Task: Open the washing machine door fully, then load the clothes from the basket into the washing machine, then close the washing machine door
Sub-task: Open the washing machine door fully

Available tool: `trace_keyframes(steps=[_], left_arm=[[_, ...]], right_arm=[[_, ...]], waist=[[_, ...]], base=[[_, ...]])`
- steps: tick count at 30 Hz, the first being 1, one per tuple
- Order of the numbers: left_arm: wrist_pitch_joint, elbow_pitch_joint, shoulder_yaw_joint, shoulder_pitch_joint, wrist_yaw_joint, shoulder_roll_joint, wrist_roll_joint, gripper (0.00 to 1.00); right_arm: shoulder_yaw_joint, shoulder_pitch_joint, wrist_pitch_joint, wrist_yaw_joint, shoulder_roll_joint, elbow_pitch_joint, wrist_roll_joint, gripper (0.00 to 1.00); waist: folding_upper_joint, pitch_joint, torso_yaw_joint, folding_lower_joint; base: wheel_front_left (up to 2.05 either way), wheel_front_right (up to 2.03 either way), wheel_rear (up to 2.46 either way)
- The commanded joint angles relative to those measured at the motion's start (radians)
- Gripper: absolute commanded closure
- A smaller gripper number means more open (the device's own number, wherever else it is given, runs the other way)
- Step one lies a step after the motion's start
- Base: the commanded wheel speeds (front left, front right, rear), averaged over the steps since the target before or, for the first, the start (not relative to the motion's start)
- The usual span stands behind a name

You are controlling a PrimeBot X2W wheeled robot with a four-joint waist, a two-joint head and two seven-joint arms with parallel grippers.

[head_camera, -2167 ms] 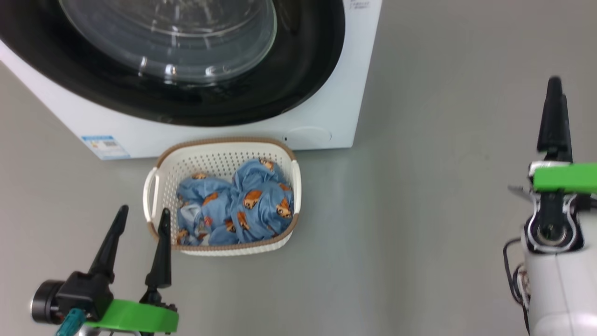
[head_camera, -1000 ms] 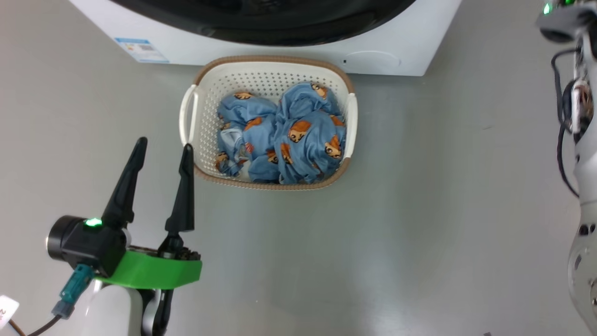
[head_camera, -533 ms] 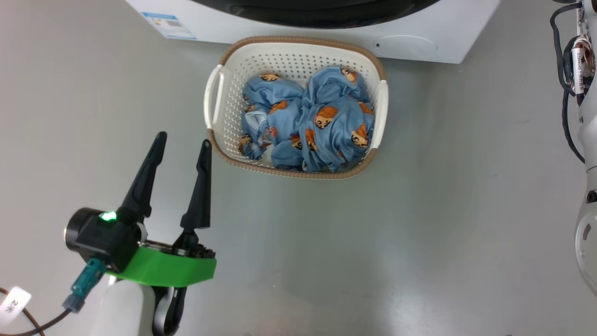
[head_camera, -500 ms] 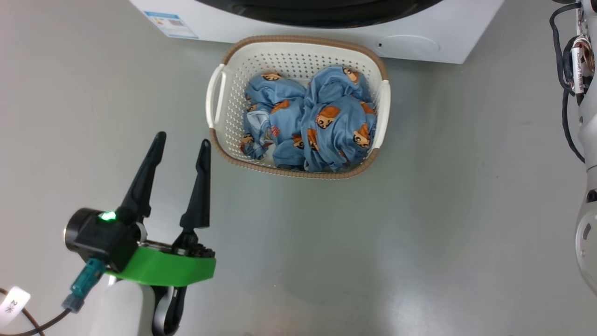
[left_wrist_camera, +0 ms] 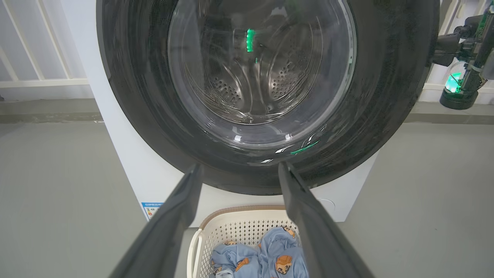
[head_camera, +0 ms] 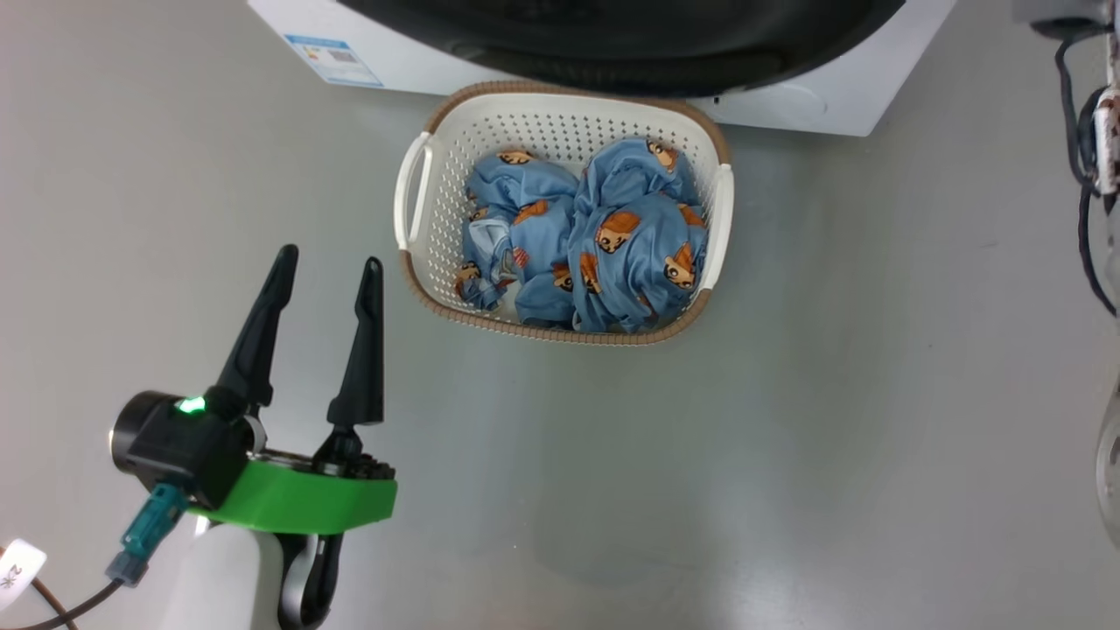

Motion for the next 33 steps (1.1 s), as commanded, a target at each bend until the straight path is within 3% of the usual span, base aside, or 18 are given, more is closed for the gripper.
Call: trace_keyframes(steps=[1, 20, 33], left_arm=[[-0.008, -0.026, 0.040, -0.006, 0.008, 0.020, 0.005, 0.00], [-0.008, -0.021, 0.039, 0.016, 0.000, 0.020, 0.022, 0.00], [-0.008, -0.021, 0.041, 0.034, -0.007, 0.020, 0.030, 0.00]], right_arm=[[0.046, 0.033, 0.065, 0.008, 0.086, -0.052, 0.013, 1.00], [0.105, 0.264, 0.315, 0.008, 0.125, -0.294, 0.049, 1.00], [0.245, 0.436, 0.404, 0.008, 0.173, -0.423, 0.109, 1.00]], waist=[[0.0000, -0.013, -0.011, 0.0000], [0.0000, -0.088, -0.024, 0.0000], [0.0000, -0.141, -0.011, 0.0000]], base=[[0.00, 0.00, 0.00], [0.00, 0.00, 0.00], [0.00, 0.00, 0.00]])
